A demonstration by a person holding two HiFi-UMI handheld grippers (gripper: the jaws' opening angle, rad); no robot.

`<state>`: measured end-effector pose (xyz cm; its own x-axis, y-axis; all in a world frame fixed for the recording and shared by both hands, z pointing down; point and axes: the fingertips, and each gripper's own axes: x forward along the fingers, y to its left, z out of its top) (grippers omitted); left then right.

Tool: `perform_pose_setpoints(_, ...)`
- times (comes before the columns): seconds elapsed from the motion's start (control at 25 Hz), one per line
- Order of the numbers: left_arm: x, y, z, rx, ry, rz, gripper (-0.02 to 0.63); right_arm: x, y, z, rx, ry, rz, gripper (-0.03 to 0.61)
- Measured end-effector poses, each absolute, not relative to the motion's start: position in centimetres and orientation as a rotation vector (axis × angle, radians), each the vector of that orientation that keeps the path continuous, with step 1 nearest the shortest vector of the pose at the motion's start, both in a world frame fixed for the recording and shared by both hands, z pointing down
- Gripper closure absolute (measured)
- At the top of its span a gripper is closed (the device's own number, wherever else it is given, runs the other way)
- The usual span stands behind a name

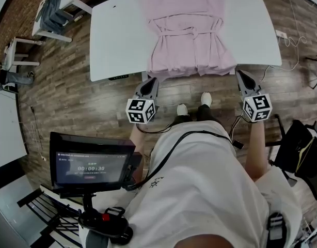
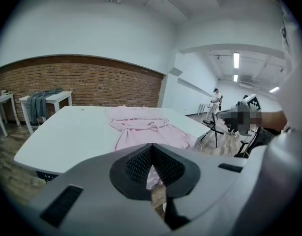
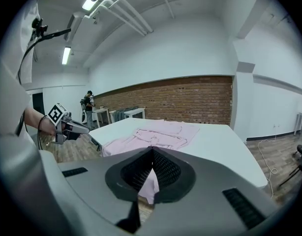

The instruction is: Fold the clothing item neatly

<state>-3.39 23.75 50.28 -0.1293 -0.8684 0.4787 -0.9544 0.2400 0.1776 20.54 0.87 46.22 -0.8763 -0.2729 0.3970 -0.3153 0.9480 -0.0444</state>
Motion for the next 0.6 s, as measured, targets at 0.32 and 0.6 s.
perform_pose_setpoints(0.32, -6.3, 27.1, 52.2, 1.672, -1.998, 0.294, 0.611, 21.4, 3.8, 47.7, 0.532, -2.638, 0.166, 0.574)
perform_pose_setpoints(0.6, -8.2, 29.7, 56.0, 1.618, -1.957, 0.352, 0.612, 23.3, 4.7, 49.8, 0.587, -2.591, 0.201, 0.574)
